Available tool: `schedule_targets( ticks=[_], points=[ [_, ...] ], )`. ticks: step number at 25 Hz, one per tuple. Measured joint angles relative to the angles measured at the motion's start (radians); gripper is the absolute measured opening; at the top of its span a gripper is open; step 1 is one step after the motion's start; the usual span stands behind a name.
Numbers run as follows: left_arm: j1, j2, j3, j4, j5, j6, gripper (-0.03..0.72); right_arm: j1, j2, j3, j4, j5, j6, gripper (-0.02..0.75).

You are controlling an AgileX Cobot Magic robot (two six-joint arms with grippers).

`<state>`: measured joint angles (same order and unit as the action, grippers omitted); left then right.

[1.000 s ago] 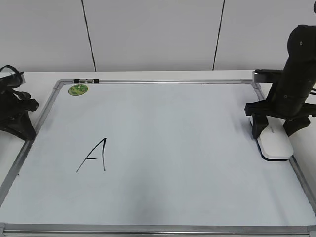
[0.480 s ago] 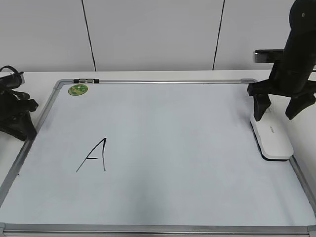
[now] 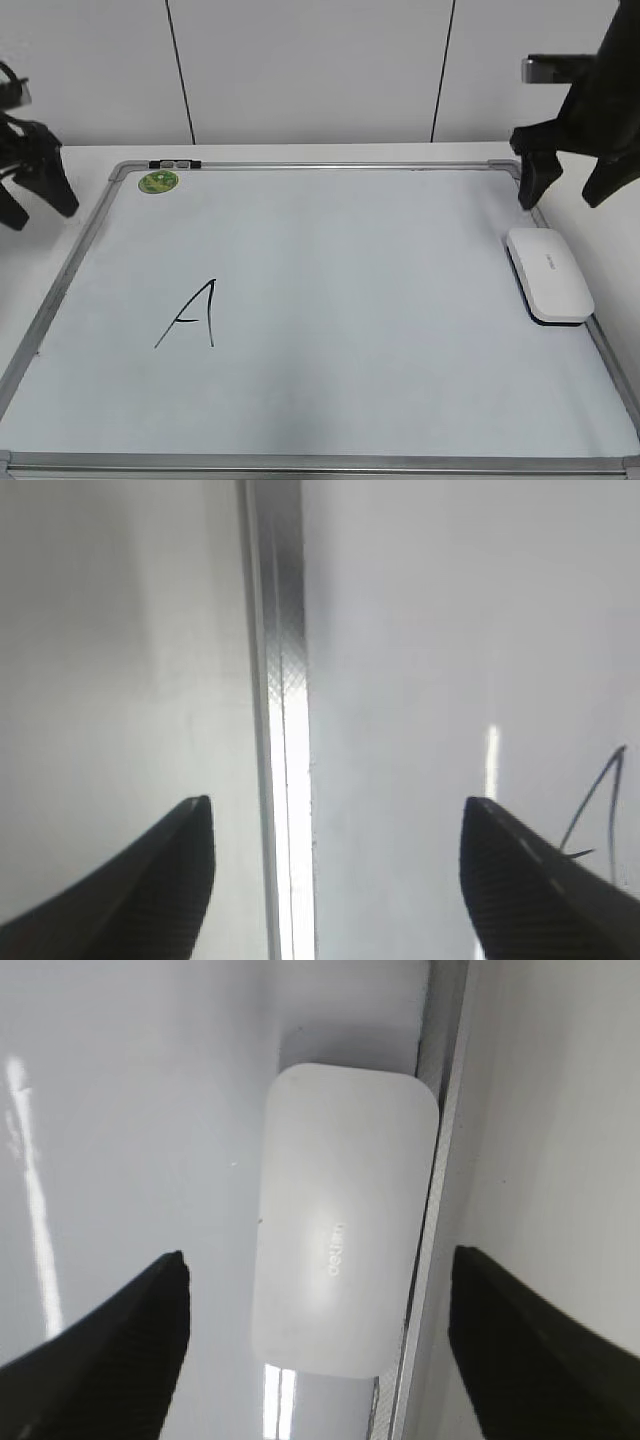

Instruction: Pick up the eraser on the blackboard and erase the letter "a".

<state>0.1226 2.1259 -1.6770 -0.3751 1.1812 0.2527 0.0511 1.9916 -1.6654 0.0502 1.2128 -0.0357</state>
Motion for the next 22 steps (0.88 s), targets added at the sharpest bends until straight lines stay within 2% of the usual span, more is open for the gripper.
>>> schedule_targets(
  ticks=[5,17,22],
  points=[
    [-0.026,-0.141,-0.031,0.023,0.023,-0.048,0.564,0.004,-0.154,0.0,0.025,0.006,-0.032,0.596],
    [-0.188,-0.629,-0.026,0.165,0.062,-0.113,0.553,0.006,-0.593,0.0,0.025,0.037,-0.038,0.594],
    [-0.216,-0.839,0.119,0.165,0.069,-0.124,0.552,0.006,-0.694,0.0,0.023,0.044,-0.038,0.593]
  ],
)
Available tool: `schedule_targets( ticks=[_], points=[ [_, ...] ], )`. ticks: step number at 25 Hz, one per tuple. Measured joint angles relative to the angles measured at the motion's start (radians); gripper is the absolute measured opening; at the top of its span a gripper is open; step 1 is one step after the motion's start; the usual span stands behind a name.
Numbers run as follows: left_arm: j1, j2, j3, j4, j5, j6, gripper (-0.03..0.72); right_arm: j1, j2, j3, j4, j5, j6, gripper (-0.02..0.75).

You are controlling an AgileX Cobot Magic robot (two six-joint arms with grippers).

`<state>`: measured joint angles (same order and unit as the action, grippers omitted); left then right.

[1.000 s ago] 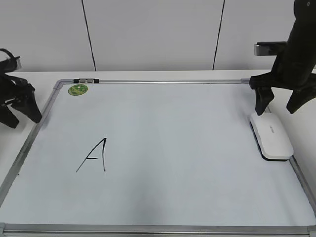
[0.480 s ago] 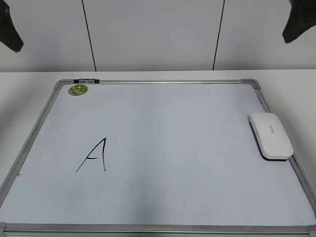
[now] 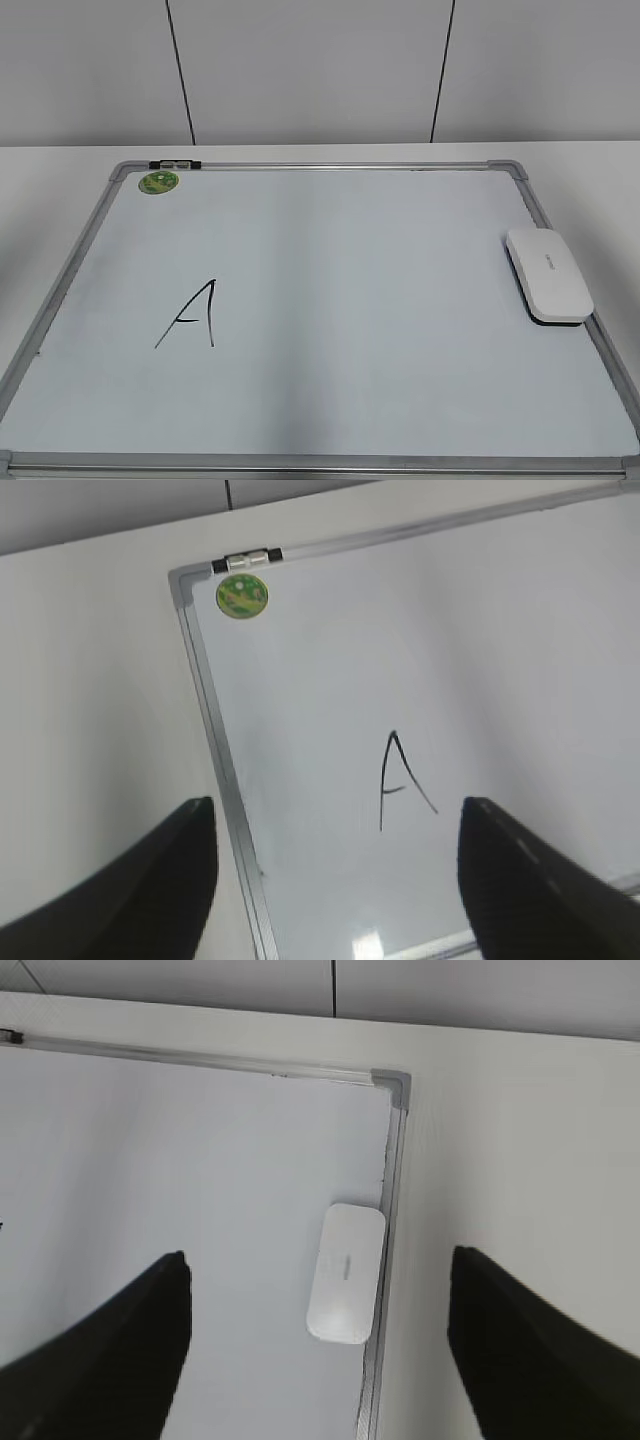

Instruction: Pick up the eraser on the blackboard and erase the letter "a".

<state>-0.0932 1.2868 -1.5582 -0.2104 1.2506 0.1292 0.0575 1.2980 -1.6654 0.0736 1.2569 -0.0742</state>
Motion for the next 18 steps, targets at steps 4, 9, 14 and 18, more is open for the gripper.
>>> schedule_targets(
  ticks=[4,9,14,18],
  points=[
    [-0.002,-0.183,0.211,0.013,0.002,-0.002,0.552,0.0,-0.061,0.0,0.011,0.004,0.0,0.593],
    [-0.002,-0.396,0.465,0.028,0.007,-0.007,0.551,0.0,-0.163,0.088,0.022,0.005,0.008,0.593],
    [-0.002,-0.594,0.67,0.05,0.005,-0.009,0.549,0.0,-0.327,0.312,0.024,0.005,0.01,0.592],
    [-0.002,-0.736,0.797,0.068,-0.013,-0.009,0.549,0.0,-0.481,0.542,0.019,-0.032,0.01,0.589]
  ],
)
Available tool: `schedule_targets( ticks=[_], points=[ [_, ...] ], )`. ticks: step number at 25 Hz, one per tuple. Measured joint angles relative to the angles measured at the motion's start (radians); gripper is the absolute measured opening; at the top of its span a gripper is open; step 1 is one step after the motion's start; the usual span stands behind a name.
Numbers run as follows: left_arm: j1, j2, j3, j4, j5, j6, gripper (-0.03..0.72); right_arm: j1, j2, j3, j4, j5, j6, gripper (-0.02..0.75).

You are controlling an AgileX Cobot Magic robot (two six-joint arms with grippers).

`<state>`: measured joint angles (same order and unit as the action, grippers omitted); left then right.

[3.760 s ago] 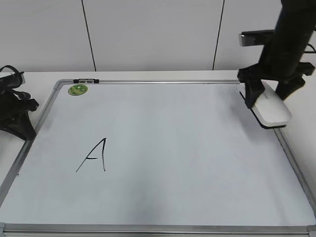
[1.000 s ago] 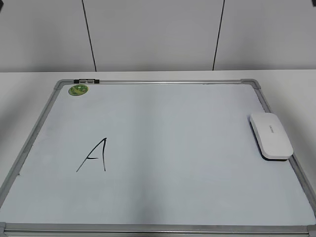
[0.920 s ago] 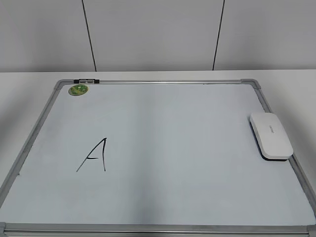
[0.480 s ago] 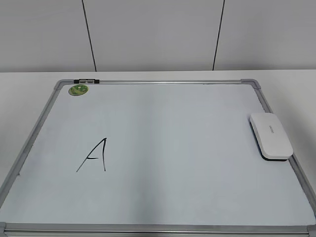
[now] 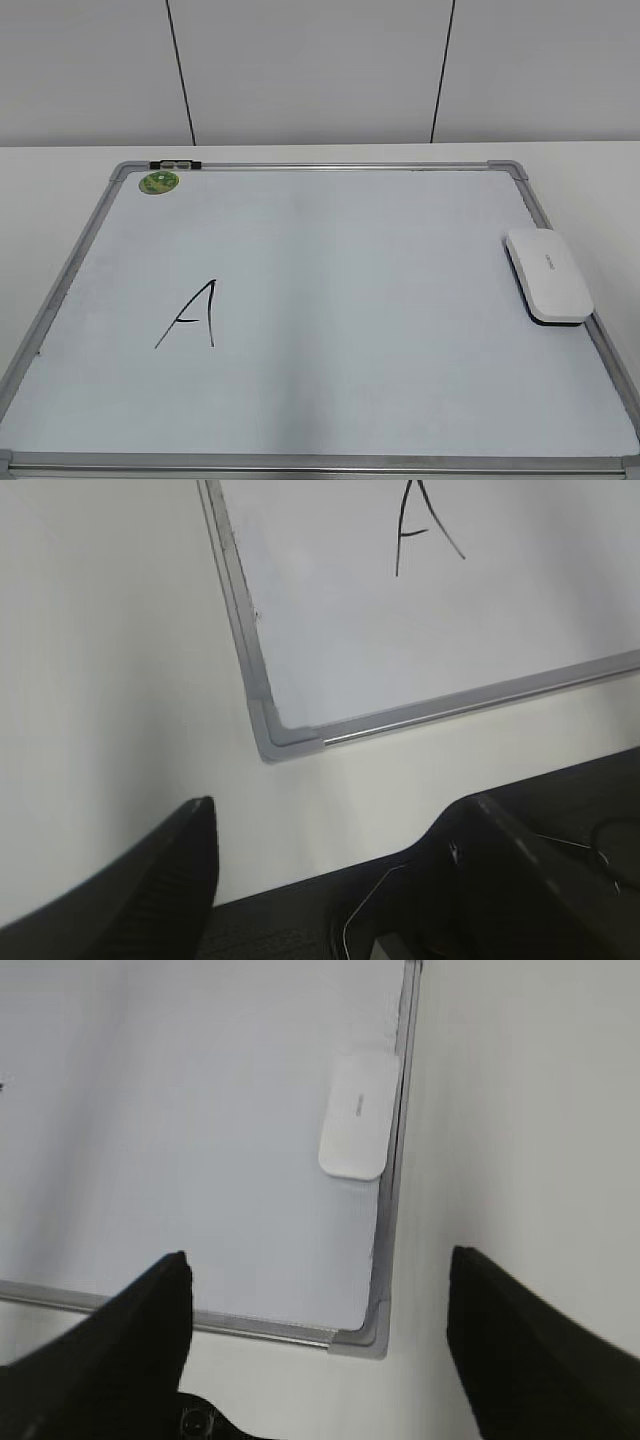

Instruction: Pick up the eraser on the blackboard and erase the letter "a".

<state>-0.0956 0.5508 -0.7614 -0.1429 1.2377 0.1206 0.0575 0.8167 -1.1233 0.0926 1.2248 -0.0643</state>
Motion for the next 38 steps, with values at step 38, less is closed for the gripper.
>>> schedule_targets(
  ticks=[38],
  points=[
    [0.0,-0.276,0.249,0.027,-0.141,-0.002,0.536,0.0,-0.547,0.634,-0.148,-0.087,0.124,0.587]
  ],
)
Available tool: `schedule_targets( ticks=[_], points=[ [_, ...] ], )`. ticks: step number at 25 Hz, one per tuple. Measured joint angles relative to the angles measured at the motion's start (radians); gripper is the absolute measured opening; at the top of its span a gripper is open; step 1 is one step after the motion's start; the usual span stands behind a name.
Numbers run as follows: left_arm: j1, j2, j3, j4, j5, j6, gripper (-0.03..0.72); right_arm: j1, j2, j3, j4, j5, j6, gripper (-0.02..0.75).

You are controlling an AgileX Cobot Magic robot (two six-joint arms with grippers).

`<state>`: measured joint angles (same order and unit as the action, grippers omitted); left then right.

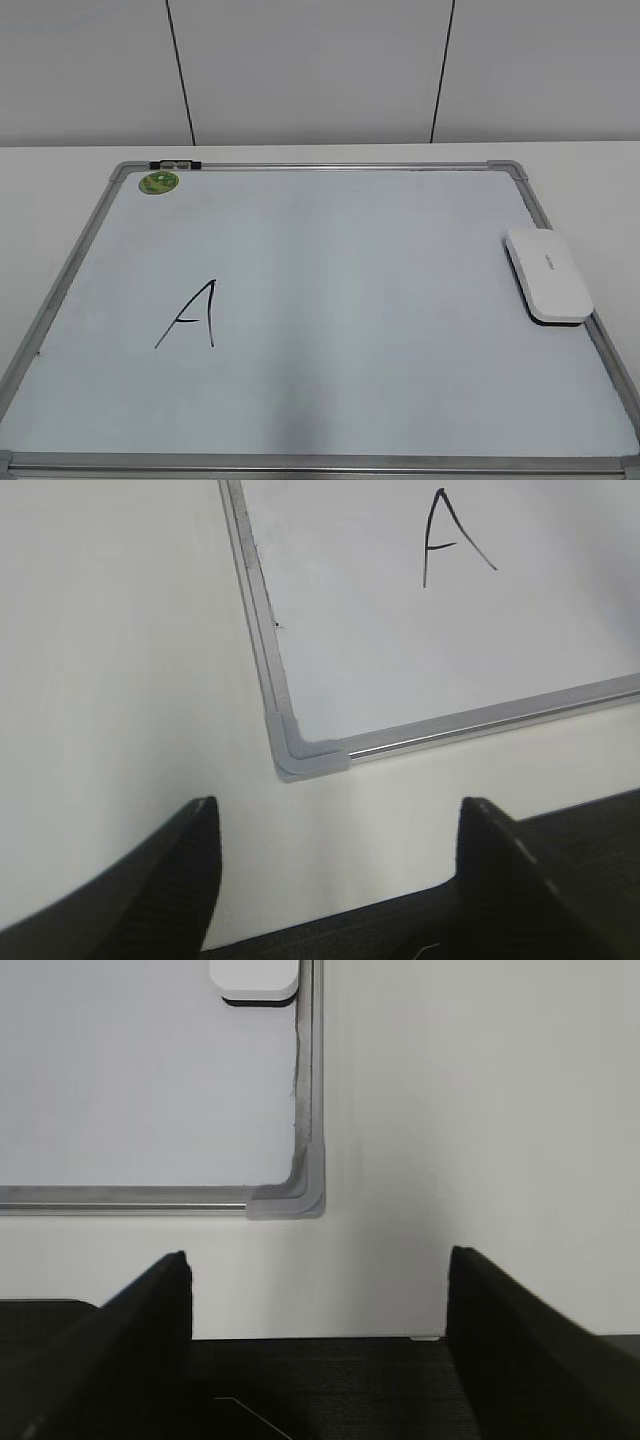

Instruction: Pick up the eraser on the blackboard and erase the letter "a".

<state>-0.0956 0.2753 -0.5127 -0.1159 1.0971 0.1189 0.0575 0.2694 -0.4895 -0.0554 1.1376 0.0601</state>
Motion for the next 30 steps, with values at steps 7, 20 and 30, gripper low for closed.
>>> schedule_targets(
  ticks=[7,20,30],
  points=[
    [0.0,0.0,0.0,0.0,0.0,0.0,0.536,0.0,0.0,0.0,0.004,0.0,0.0,0.587],
    [0.016,-0.079,0.0,0.0,-0.002,0.0,0.536,0.0,-0.065,0.0,0.004,0.0,0.002,0.587],
    [0.096,-0.265,0.0,0.0,0.0,0.0,0.536,-0.053,-0.284,0.0,0.004,0.0,0.002,0.587]
  ],
)
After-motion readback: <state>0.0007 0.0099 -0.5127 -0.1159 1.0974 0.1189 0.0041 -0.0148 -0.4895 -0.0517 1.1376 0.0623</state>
